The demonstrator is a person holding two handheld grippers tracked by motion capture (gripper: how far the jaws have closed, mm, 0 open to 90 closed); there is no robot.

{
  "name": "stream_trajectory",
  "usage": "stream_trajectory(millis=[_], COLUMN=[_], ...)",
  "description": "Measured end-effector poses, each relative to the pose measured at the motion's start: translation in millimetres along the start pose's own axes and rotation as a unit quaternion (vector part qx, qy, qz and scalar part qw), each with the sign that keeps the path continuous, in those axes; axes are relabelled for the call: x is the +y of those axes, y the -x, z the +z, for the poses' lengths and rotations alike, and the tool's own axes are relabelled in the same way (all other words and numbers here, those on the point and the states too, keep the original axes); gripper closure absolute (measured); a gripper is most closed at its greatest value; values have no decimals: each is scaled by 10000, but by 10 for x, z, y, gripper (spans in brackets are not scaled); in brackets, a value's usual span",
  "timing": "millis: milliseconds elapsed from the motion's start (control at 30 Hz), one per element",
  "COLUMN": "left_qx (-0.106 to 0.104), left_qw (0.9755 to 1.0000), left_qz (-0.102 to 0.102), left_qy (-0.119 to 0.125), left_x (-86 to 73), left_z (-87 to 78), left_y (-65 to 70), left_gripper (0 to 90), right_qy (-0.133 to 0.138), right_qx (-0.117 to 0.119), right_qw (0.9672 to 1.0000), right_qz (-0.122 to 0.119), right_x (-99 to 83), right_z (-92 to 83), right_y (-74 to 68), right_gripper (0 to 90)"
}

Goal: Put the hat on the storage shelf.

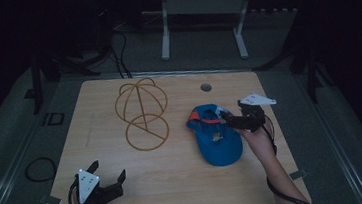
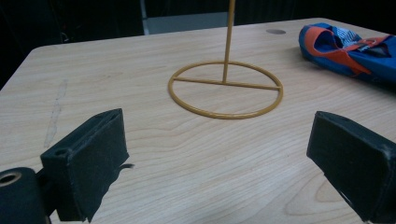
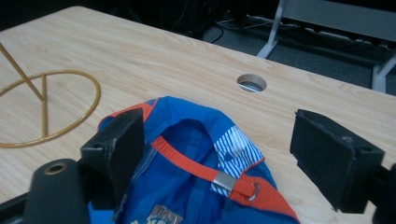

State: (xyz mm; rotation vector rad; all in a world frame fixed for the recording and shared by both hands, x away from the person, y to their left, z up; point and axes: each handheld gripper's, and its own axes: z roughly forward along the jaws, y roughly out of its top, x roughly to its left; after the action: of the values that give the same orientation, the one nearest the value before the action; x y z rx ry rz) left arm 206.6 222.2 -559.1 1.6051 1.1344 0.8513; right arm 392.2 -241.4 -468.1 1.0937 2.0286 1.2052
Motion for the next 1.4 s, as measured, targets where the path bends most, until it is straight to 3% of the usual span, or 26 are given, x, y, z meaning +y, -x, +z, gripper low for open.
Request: stream_trajectory(millis=[367, 500, 600, 700, 967, 1133, 1400], left_qx=[-9, -234, -286, -212, -150, -164, -247], left_qw=[9999, 9996, 9994, 9997, 9998, 9997, 9995], left_qz=[84, -76, -98, 5, 54, 29, 21], left_qy=[-81, -105, -139, -112, -129, -157, -197], left_x=[8, 19, 24, 20, 12, 11, 6], left_z=[-7, -17, -24, -25, -15, -12, -2], left_y=[26, 13, 14, 24, 24, 25, 31], left_gripper=[52, 52, 52, 52, 53, 52, 53], right_qy=[-106, -204, -258, -335, -573, -866, -1261], right_qx=[45, 31, 41, -3, -67, -127, -176], right_qw=[9999, 9998, 9997, 9994, 9983, 9962, 9917], right_qz=[4, -56, -29, -33, -54, -17, -182], right_x=[24, 4, -17, -42, -99, -187, -275], right_z=[345, 464, 545, 620, 819, 1009, 1111], right_y=[42, 32, 46, 48, 49, 71, 78], right_gripper=[224, 229, 242, 242, 260, 279, 321])
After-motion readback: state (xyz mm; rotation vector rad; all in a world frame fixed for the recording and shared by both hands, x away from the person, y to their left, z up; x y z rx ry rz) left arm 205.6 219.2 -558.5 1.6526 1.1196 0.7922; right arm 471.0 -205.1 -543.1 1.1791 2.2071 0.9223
